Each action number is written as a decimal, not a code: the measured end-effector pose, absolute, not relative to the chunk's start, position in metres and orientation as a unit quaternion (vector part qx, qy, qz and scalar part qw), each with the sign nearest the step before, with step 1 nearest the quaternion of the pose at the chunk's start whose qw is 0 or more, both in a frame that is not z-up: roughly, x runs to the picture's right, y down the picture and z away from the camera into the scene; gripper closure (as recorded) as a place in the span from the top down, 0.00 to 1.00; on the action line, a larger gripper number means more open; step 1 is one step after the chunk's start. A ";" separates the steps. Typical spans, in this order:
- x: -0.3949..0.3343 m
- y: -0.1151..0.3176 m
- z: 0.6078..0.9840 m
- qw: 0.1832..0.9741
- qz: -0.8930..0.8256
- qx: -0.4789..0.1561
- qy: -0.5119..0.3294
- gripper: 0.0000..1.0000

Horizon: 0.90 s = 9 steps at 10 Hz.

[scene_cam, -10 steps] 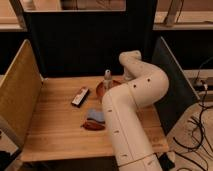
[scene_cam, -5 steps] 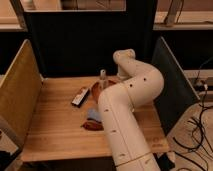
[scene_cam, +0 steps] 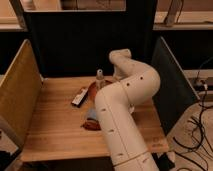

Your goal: Push the ceramic bowl across the table

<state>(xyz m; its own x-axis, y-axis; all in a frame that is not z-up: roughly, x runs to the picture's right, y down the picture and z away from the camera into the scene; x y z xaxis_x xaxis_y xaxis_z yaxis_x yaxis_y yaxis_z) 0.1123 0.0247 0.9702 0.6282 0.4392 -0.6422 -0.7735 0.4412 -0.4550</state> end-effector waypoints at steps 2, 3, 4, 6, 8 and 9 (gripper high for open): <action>0.097 0.023 0.967 0.829 0.350 -0.381 0.212 0.00; 0.089 0.022 0.965 0.833 0.340 -0.383 0.206 0.00; 0.082 0.023 0.963 0.837 0.330 -0.386 0.202 0.00; 0.067 0.025 0.958 0.844 0.310 -0.392 0.193 0.00; 0.065 0.009 0.953 0.853 0.319 -0.373 0.179 0.00; 0.076 -0.007 0.949 0.855 0.341 -0.350 0.176 0.00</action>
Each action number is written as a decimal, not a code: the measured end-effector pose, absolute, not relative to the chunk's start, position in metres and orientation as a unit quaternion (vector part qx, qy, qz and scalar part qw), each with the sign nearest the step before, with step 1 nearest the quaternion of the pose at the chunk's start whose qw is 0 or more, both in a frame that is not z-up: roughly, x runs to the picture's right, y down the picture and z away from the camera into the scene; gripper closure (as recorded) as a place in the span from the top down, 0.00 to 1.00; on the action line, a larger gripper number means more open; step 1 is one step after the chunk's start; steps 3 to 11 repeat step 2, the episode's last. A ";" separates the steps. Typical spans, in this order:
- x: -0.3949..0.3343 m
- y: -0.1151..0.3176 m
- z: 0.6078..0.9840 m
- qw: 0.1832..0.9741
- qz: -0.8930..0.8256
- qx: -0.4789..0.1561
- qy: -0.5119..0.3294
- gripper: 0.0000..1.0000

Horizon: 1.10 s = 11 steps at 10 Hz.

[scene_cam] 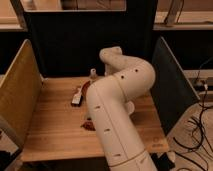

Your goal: Push the ceramic bowl across the table

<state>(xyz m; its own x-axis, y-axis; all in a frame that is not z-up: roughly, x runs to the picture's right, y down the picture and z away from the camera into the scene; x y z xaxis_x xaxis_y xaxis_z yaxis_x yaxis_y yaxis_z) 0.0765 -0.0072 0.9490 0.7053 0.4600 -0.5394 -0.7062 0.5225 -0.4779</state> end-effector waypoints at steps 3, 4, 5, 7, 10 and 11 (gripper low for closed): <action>0.135 -0.057 0.928 0.839 0.433 -0.280 0.171 0.00; 0.135 -0.057 0.928 0.839 0.433 -0.280 0.171 0.00; 0.135 -0.057 0.928 0.839 0.433 -0.280 0.171 0.00; 0.135 -0.057 0.928 0.839 0.433 -0.280 0.171 0.00; 0.135 -0.057 0.928 0.839 0.433 -0.280 0.171 0.00; 0.135 -0.057 0.928 0.839 0.433 -0.280 0.171 0.00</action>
